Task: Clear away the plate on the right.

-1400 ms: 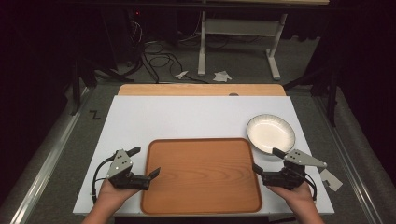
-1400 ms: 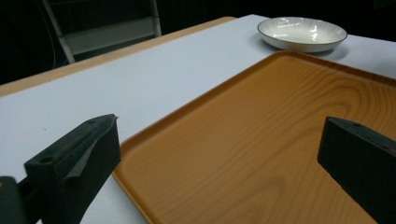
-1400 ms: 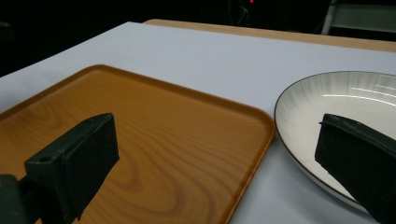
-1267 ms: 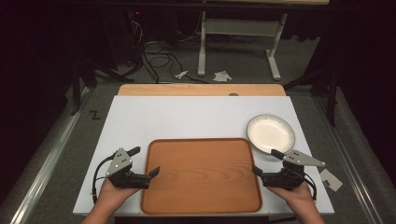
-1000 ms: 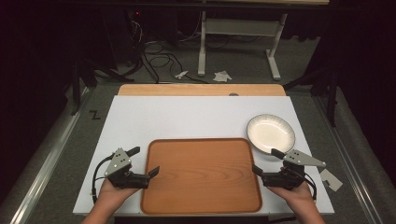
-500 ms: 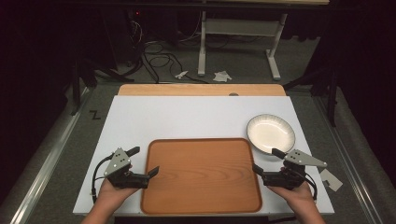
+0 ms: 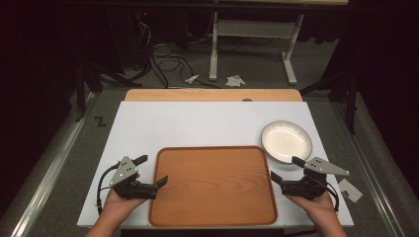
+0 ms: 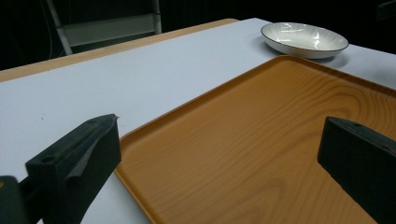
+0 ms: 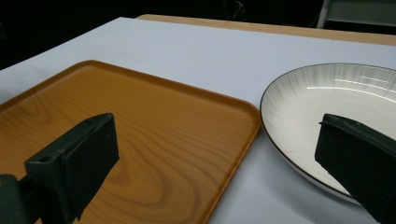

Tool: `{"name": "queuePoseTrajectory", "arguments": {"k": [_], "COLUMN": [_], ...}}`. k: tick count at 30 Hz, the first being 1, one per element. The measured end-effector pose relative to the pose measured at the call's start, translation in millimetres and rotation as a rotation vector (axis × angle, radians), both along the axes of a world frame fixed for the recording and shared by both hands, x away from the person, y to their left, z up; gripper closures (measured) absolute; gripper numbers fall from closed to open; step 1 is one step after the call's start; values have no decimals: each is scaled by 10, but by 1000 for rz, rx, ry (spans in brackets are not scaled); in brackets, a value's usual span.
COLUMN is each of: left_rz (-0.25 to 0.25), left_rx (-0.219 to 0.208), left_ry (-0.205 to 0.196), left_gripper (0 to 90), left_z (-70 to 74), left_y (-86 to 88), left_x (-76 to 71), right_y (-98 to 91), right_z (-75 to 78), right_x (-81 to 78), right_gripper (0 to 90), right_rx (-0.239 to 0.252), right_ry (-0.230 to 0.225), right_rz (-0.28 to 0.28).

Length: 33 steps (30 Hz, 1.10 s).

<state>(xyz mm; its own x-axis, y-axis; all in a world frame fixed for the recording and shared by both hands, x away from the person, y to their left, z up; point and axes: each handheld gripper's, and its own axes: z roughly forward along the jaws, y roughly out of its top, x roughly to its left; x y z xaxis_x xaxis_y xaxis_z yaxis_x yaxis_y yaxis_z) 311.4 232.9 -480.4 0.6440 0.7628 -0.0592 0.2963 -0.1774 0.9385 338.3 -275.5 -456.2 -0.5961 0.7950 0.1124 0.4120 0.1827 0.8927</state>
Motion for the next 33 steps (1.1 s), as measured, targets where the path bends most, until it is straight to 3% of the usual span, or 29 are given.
{"name": "queuePoseTrajectory", "arguments": {"k": [17,33], "left_rz": [-3,-13], "left_rx": [-6,-8], "left_ry": [-5,-5], "left_gripper": [5,5], "left_z": [6,7], "left_y": [7,3], "left_x": [-4,-8], "right_y": [-232,-493], "right_z": [-2,-89], "right_x": [44,123], "right_gripper": [0,0], "right_rx": [16,22], "right_ry": [13,54], "right_rz": [-76,-163]}}
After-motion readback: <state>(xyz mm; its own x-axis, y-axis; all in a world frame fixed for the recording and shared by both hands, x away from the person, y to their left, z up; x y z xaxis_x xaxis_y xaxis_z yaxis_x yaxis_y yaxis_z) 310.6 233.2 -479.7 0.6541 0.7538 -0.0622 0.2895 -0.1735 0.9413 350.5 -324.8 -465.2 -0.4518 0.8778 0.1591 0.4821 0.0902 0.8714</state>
